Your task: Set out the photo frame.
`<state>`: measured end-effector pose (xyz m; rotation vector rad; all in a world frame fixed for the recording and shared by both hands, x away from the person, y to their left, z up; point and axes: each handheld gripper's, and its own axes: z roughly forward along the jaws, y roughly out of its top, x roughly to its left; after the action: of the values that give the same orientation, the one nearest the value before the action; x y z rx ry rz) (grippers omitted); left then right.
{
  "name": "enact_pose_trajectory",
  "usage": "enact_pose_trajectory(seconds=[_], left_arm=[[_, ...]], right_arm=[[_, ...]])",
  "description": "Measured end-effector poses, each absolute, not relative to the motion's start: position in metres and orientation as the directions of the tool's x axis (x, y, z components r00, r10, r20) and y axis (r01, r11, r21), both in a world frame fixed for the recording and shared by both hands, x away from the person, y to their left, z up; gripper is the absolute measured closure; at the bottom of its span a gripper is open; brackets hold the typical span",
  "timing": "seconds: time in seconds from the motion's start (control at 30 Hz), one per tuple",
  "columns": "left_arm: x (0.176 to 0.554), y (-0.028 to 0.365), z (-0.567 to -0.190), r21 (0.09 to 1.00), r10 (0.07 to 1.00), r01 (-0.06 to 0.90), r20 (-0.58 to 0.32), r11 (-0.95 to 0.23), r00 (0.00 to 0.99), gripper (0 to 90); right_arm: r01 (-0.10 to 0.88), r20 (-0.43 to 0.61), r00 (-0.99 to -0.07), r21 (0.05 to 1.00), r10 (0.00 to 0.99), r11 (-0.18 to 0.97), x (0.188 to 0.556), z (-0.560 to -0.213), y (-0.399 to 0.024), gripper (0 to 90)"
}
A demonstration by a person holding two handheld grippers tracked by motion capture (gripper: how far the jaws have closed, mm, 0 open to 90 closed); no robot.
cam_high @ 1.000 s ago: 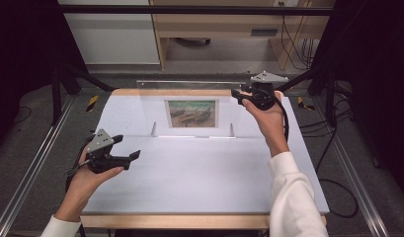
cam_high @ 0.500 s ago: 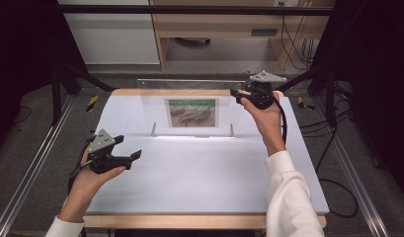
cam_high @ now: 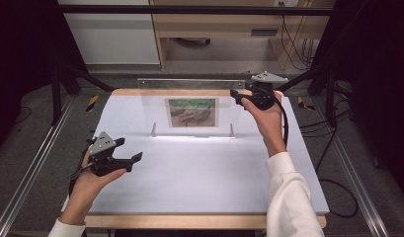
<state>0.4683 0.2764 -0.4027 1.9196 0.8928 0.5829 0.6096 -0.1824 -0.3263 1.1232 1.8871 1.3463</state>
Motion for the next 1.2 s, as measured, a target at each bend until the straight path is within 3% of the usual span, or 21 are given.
enact_pose_trajectory(seconds=[0.13, 0.37, 1.2], left_arm=[[0.469, 0.277, -0.403, 0.883, 0.79, 0.344, 0.046, -0.318, 0.612, 14.0], [0.471, 0.276, -0.405, 0.885, 0.797, 0.358, 0.025, -0.298, 0.603, 11.6], [0.473, 0.278, -0.445, 0.868, 0.837, 0.409, 0.014, -0.281, 0.547, 9.1]], right_arm=[[0.325, -0.013, -0.478, 0.927, 0.878, 0.19, 0.599, -0.324, -0.184, 18.9], [0.305, -0.066, -0.443, 0.927, 0.894, 0.22, 0.571, -0.329, -0.189, 12.7], [0.384, -0.08, -0.43, 0.885, 0.899, 0.262, 0.494, -0.399, -0.208, 7.8]])
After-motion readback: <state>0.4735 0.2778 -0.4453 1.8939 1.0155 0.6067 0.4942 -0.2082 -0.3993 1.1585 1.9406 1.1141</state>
